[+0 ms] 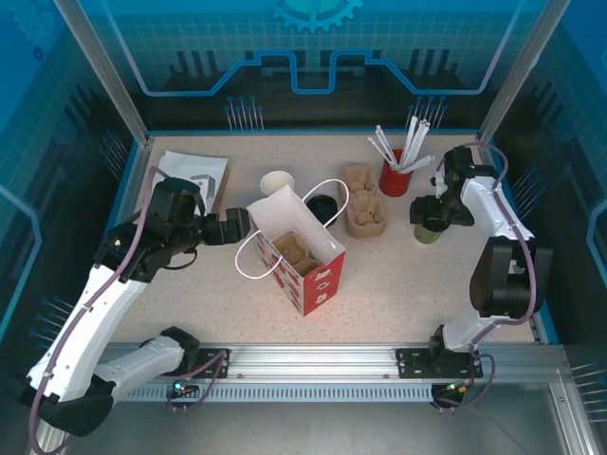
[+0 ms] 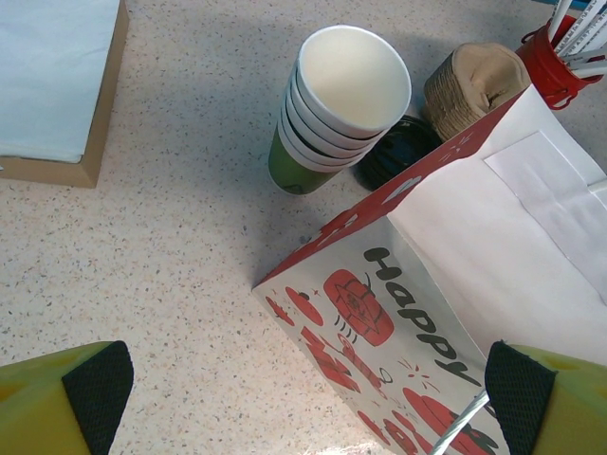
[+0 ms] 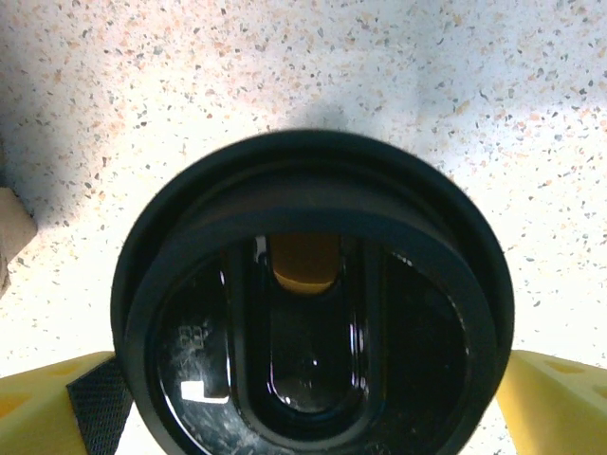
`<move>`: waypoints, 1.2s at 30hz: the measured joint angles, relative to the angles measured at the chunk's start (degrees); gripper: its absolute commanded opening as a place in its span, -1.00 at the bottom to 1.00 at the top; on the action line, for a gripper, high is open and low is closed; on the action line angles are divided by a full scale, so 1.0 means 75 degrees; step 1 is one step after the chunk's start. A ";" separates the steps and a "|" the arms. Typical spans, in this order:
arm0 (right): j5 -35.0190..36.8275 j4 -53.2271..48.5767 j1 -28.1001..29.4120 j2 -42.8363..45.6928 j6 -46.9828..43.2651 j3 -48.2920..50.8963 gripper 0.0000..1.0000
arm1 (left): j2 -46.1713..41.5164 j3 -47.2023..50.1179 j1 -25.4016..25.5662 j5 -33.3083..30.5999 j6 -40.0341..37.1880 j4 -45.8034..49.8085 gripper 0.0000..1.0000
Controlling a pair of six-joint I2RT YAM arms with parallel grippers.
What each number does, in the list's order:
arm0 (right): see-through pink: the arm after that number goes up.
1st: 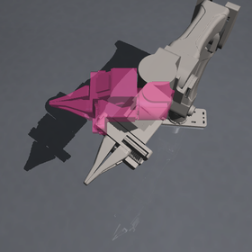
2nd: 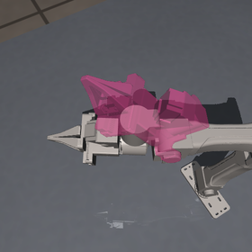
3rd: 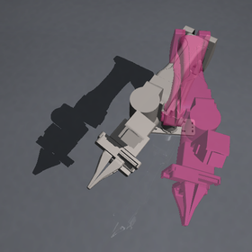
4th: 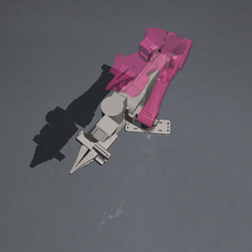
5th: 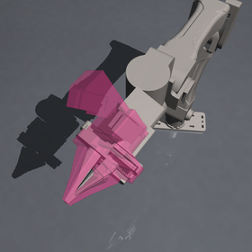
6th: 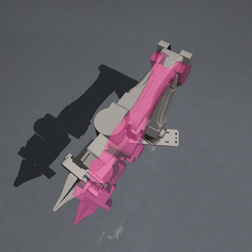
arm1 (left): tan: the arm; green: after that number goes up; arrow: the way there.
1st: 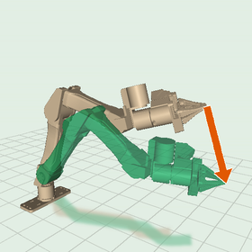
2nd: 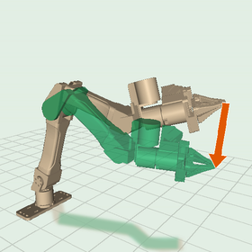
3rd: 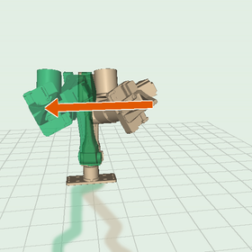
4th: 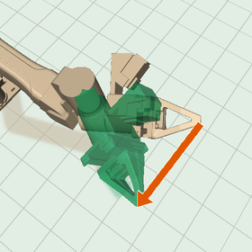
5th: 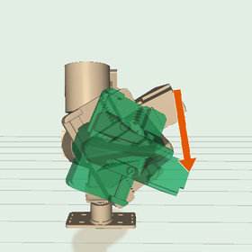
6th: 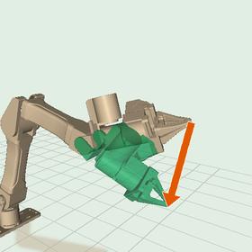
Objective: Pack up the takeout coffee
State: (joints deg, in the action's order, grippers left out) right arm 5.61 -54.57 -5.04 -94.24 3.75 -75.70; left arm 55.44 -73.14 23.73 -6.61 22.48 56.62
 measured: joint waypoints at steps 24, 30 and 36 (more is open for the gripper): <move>-0.0003 0.0058 -0.0003 -0.0854 -0.0256 -0.0472 0.76 | 0.0000 0.0000 0.0000 0.0201 -0.0020 0.0003 0.87; 0.0003 0.0023 -0.0003 -0.0854 -0.0280 -0.0472 0.67 | 0.0000 0.0000 0.0000 0.0201 -0.0012 0.0006 0.86; 0.0070 -0.0181 0.0000 -0.0510 -0.0277 -0.0472 0.67 | 0.0009 -0.0003 0.0000 0.0216 0.0012 0.0009 0.85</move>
State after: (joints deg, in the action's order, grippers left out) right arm 6.13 -55.92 -5.04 -98.06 1.67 -79.24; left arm 55.51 -73.17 23.73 -4.99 22.57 56.69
